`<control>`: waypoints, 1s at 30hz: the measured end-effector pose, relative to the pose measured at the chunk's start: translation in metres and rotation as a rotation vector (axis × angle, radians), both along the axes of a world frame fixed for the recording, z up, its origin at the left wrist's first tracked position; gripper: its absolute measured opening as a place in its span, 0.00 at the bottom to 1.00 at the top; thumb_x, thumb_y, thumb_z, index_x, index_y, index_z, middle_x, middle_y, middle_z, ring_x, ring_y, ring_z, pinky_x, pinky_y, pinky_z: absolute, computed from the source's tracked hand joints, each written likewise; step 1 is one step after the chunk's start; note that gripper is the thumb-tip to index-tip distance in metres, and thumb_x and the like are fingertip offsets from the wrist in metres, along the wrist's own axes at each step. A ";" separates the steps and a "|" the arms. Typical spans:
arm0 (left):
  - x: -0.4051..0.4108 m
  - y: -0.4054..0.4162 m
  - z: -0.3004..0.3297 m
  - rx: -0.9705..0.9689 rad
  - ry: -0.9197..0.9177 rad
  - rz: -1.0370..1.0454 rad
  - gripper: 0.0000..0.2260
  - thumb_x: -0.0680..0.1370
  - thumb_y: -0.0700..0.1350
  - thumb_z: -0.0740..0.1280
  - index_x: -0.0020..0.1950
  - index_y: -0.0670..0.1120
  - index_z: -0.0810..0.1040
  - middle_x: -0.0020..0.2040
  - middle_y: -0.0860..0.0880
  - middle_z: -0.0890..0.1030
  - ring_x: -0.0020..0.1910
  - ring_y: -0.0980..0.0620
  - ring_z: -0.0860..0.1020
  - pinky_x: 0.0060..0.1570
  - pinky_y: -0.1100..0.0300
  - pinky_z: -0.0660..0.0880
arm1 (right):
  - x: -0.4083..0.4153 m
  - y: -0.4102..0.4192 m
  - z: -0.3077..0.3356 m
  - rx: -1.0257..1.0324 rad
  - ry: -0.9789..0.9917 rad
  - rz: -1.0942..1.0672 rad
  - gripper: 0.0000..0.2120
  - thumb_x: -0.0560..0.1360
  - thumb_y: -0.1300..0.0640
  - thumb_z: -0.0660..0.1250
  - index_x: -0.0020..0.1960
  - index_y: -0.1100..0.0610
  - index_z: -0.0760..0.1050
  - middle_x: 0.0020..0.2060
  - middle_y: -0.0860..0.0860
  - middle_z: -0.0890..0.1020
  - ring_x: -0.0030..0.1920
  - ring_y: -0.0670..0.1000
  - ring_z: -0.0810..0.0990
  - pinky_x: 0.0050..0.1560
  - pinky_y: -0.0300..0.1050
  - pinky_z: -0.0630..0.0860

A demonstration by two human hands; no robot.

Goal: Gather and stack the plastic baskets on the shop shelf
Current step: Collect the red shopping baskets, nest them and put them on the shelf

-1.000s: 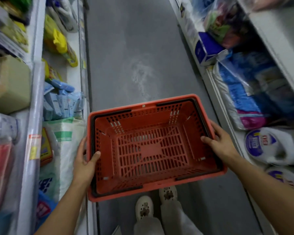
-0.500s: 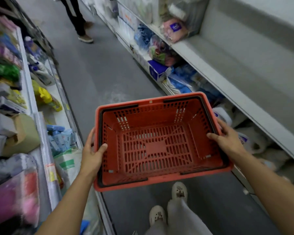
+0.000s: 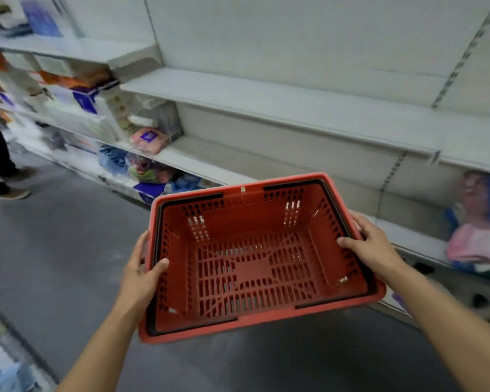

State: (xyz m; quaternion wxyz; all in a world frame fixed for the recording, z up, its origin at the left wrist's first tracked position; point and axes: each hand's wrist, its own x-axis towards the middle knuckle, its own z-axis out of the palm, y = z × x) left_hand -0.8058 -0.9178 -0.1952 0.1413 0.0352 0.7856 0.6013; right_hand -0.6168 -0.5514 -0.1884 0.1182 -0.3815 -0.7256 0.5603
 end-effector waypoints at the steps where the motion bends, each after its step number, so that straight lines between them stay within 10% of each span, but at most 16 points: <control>1: 0.008 0.018 0.004 0.001 -0.004 -0.026 0.30 0.78 0.37 0.66 0.73 0.61 0.63 0.56 0.47 0.77 0.48 0.53 0.80 0.49 0.51 0.78 | 0.020 0.012 0.004 0.002 0.002 -0.025 0.30 0.72 0.66 0.68 0.69 0.43 0.69 0.49 0.50 0.81 0.44 0.47 0.82 0.33 0.37 0.78; 15: 0.214 0.265 0.062 0.091 0.080 -0.278 0.31 0.76 0.32 0.66 0.72 0.57 0.66 0.58 0.39 0.80 0.45 0.45 0.80 0.50 0.50 0.77 | 0.327 0.193 0.082 0.103 0.053 -0.301 0.29 0.72 0.67 0.68 0.66 0.44 0.69 0.49 0.55 0.82 0.38 0.55 0.83 0.36 0.48 0.81; 30: 0.349 0.477 0.184 0.269 0.133 -0.637 0.28 0.78 0.34 0.63 0.74 0.56 0.64 0.48 0.44 0.83 0.31 0.54 0.83 0.27 0.61 0.79 | 0.534 0.304 0.182 0.201 0.219 -0.680 0.29 0.69 0.71 0.68 0.64 0.47 0.74 0.47 0.62 0.81 0.38 0.59 0.81 0.40 0.52 0.82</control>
